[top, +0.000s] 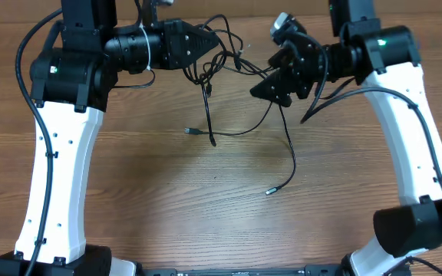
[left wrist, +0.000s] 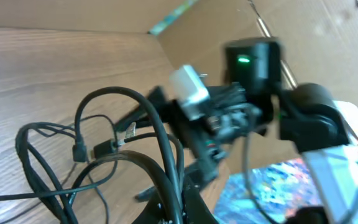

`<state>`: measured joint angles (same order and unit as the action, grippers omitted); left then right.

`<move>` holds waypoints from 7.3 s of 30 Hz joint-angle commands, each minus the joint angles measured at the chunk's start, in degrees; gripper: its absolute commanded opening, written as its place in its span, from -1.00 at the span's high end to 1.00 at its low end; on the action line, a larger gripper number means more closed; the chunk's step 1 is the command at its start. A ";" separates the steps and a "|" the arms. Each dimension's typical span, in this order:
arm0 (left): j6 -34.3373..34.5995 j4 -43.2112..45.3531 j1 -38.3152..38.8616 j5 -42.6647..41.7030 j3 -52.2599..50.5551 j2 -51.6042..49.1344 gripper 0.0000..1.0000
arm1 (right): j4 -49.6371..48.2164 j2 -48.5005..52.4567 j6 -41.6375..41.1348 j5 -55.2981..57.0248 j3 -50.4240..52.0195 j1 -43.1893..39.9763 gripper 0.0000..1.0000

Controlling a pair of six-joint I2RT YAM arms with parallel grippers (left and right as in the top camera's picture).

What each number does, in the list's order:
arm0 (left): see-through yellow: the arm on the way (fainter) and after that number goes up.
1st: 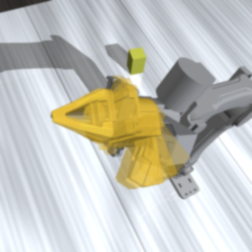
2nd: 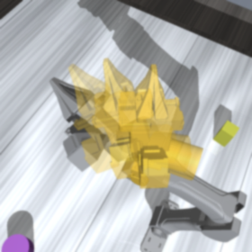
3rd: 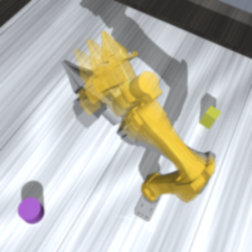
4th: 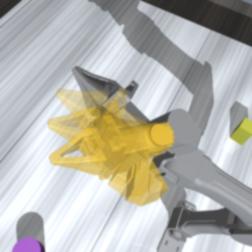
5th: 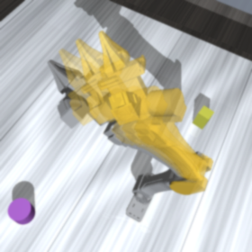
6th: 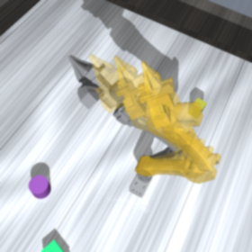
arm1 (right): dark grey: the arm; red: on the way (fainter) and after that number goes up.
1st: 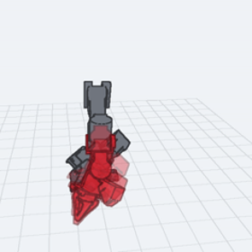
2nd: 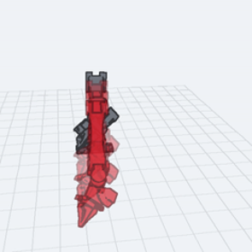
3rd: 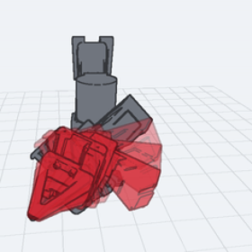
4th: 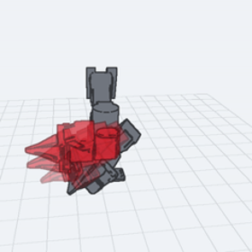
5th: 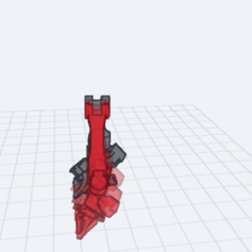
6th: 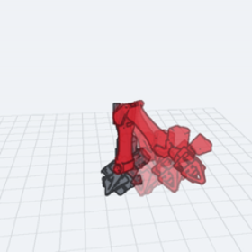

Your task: Untangle cables

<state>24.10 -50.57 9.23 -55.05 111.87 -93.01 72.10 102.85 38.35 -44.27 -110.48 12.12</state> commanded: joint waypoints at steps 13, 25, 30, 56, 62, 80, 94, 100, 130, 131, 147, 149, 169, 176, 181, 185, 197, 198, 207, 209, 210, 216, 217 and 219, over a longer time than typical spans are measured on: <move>0.72 0.24 -1.62 7.08 0.50 0.02 0.92 | -5.16 1.11 -6.86 11.04 2.51 5.49 0.92; 0.72 -2.32 -8.00 17.20 0.50 0.02 0.91 | 0.22 1.11 -26.43 31.80 2.54 -5.90 0.92; 0.74 -3.19 -8.55 18.01 0.50 0.02 0.92 | 0.90 1.11 -35.93 36.89 2.54 -10.40 0.92; -34.49 -10.80 -4.04 1.73 0.50 0.02 0.92 | 3.87 -0.31 -11.98 -16.46 0.76 -10.73 -0.81; -34.38 -12.04 -4.04 -15.74 0.50 0.02 0.92 | 0.26 -0.31 -11.23 -17.31 0.76 -4.39 -0.82; -26.29 -24.26 -1.79 -16.37 0.39 -0.63 0.91 | -1.84 -0.31 -2.49 -22.47 0.76 -1.20 -0.40; 21.88 -25.68 -1.36 37.79 0.39 -0.63 0.91 | -2.51 -5.27 -34.58 8.22 0.68 -1.07 -0.60; 25.77 -22.80 -0.31 40.26 0.39 -1.40 0.91 | 0.48 -5.05 -35.30 4.15 0.74 2.47 -0.54; 30.23 -19.87 -0.70 53.72 0.39 -5.25 0.92 | -3.65 -1.03 -33.38 8.87 6.32 21.24 -0.09; 30.40 -19.85 -0.70 53.53 0.39 -5.25 0.92 | -4.17 -1.01 -33.38 8.87 6.43 21.64 -0.08; 20.33 -19.34 -0.68 44.50 0.39 -5.25 0.91 | -11.47 -0.72 -33.90 10.78 7.74 21.97 0.92; 12.70 -18.05 -0.68 38.64 0.39 -5.25 0.92 | -13.27 -0.72 -33.90 9.84 7.43 21.90 0.92; -1.16 -16.41 -3.96 6.69 0.39 -5.25 0.92 | -31.93 -0.72 -49.44 16.00 4.85 21.77 0.92; 25.27 -9.33 -5.16 -1.64 0.39 -5.25 0.92 | -36.87 -0.72 -55.67 17.86 4.85 21.77 0.92; 45.83 -7.54 -5.16 -3.08 0.39 -5.25 0.92 | -38.23 -0.72 -58.53 17.88 4.85 21.79 0.77; 50.40 -5.33 -5.22 -1.66 0.39 -5.25 0.91 | -37.97 -0.72 -58.55 17.86 4.85 21.73 -0.09; 48.57 -1.86 -5.27 15.69 0.39 -5.25 0.92 | -30.73 -2.47 -59.58 17.68 4.85 18.12 -0.15; 46.64 -1.88 -5.27 17.00 0.39 -5.25 0.91 | -29.83 -2.80 -59.58 17.68 4.85 17.42 -0.15; 46.01 -6.43 -5.27 27.82 0.39 -5.25 0.91 | -21.46 -3.15 -59.80 17.70 4.85 13.64 -0.11; 48.70 -7.74 -5.27 30.97 0.39 -5.25 0.91 | -19.54 -3.15 -59.80 17.73 4.85 13.18 -0.13; 50.90 -8.70 -5.27 32.94 0.39 -5.25 0.92 | -18.64 -3.15 -59.80 17.68 4.85 12.92 -0.16; 54.25 -9.81 -5.25 34.62 0.39 -5.25 0.92 | -16.57 -3.15 -55.80 17.68 4.87 13.22 -0.23; 52.83 -9.84 -5.09 34.47 0.39 -5.25 0.92 | -16.41 -3.15 -55.10 17.68 4.87 13.27 -0.25; 45.88 -9.60 -5.03 33.68 0.39 -5.25 0.92 | -16.41 -3.15 -54.36 17.64 4.87 13.27 -0.26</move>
<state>76.34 -60.45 4.03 -22.15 111.87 -97.95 55.72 101.84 -18.70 -26.76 -103.92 25.26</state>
